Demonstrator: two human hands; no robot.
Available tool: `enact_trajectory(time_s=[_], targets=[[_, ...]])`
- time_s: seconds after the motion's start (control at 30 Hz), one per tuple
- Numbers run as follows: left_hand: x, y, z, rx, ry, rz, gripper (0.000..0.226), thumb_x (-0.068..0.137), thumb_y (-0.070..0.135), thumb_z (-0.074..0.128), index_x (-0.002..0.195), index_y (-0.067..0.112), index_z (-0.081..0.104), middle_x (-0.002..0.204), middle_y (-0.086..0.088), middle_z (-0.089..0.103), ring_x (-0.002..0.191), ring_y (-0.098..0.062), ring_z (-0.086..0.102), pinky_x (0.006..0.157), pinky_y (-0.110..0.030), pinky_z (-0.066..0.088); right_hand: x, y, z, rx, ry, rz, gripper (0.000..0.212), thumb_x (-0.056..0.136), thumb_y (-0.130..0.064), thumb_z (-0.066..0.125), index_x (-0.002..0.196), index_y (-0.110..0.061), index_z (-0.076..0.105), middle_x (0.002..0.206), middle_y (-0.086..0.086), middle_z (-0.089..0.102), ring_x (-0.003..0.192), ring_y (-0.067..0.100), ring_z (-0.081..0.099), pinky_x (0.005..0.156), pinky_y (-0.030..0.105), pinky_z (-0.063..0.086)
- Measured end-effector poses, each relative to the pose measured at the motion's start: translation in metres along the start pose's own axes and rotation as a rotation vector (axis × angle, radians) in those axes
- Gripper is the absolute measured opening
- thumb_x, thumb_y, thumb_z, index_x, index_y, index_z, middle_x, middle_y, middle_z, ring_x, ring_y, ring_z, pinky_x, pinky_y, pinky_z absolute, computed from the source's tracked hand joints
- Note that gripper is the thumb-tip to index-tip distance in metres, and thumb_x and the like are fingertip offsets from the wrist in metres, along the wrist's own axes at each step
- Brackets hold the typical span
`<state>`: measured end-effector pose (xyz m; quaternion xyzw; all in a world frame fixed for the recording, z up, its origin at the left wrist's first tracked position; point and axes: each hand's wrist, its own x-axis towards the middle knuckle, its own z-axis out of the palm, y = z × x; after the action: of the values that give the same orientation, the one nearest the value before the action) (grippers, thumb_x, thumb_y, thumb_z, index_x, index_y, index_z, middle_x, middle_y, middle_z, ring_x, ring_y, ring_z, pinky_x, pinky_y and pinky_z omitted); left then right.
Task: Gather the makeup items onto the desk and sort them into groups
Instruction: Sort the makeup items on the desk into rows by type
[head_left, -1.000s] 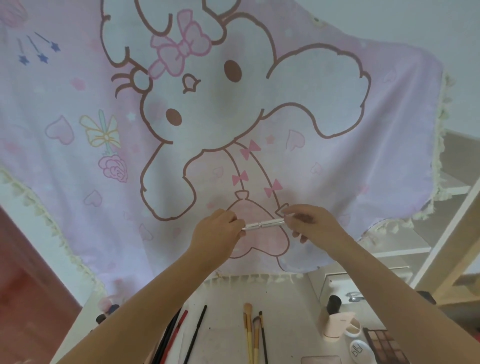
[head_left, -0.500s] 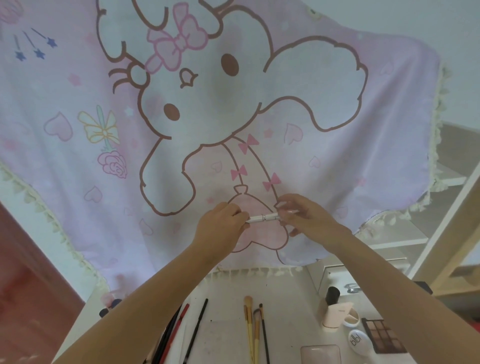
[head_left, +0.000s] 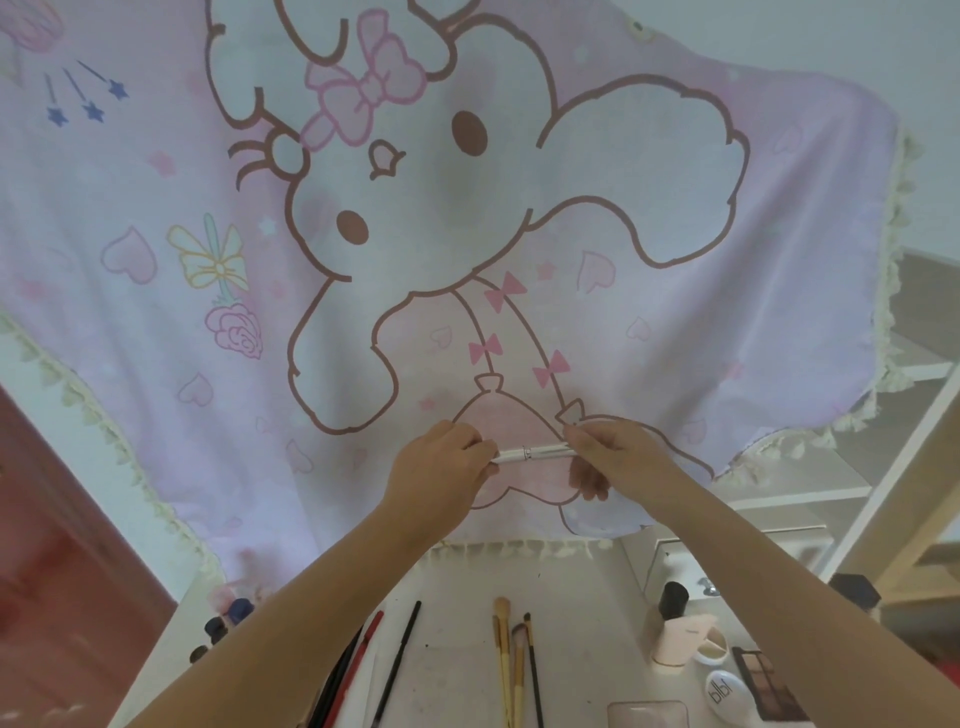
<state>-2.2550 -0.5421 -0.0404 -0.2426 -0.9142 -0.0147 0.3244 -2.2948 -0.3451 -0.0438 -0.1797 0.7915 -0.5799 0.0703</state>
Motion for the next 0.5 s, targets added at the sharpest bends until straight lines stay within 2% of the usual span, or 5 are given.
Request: enact_trajectory(time_s=[0.07,0.13,0.27,0.4,0.5], targets=[[-0.004,-0.001,0.002,0.004,-0.010,-0.003,0.022,0.050,0.019,0.089,0.062,0.014,0.071,0.053,0.003,0.061,0.044,-0.012,0.055,0.033,-0.014,0.042,0.000,0.005,0.001,-0.001,0.014,-0.032,0.025,0.090,-0.006,0.051,0.071,-0.022,0.060,0.050,-0.010,0.062,0.043,0.000,0.054,0.046,0.012,0.045],[-0.009,-0.004,0.005,-0.007,-0.026,-0.015,0.023,0.049,0.020,0.089,0.061,0.015,0.071,0.053,0.004,0.061,0.043,-0.011,0.054,0.033,-0.013,0.041,-0.001,0.010,0.003,0.042,0.021,-0.059,0.031,0.084,0.003,0.057,0.078,-0.027,0.062,0.065,-0.010,0.064,0.054,-0.004,0.058,0.053,0.010,0.048],[-0.025,-0.008,0.013,-0.054,-0.095,-0.068,0.017,0.057,0.019,0.085,0.064,0.013,0.071,0.056,0.002,0.062,0.047,-0.014,0.057,0.037,-0.017,0.042,-0.003,0.019,0.014,0.060,-0.063,-0.043,0.040,0.081,0.000,0.062,0.100,-0.034,0.054,0.091,-0.009,0.059,0.071,-0.001,0.061,0.063,0.015,0.054],[-0.054,-0.018,0.024,-0.131,-0.269,-0.274,0.023,0.089,0.027,0.054,0.097,0.011,0.067,0.088,-0.006,0.064,0.081,-0.021,0.057,0.062,-0.026,0.040,-0.002,0.032,0.033,0.073,-0.129,0.055,0.031,0.085,-0.006,0.058,0.104,-0.030,0.050,0.092,-0.008,0.057,0.076,0.012,0.059,0.061,0.016,0.053],[-0.087,-0.031,0.036,-0.162,-0.362,-0.429,0.027,0.092,0.031,0.046,0.101,0.014,0.065,0.092,-0.004,0.060,0.085,-0.018,0.054,0.067,-0.024,0.038,0.000,0.052,0.055,0.080,-0.142,0.138,0.020,0.087,-0.007,0.055,0.098,-0.024,0.055,0.084,-0.006,0.059,0.073,0.011,0.058,0.056,0.012,0.050]])
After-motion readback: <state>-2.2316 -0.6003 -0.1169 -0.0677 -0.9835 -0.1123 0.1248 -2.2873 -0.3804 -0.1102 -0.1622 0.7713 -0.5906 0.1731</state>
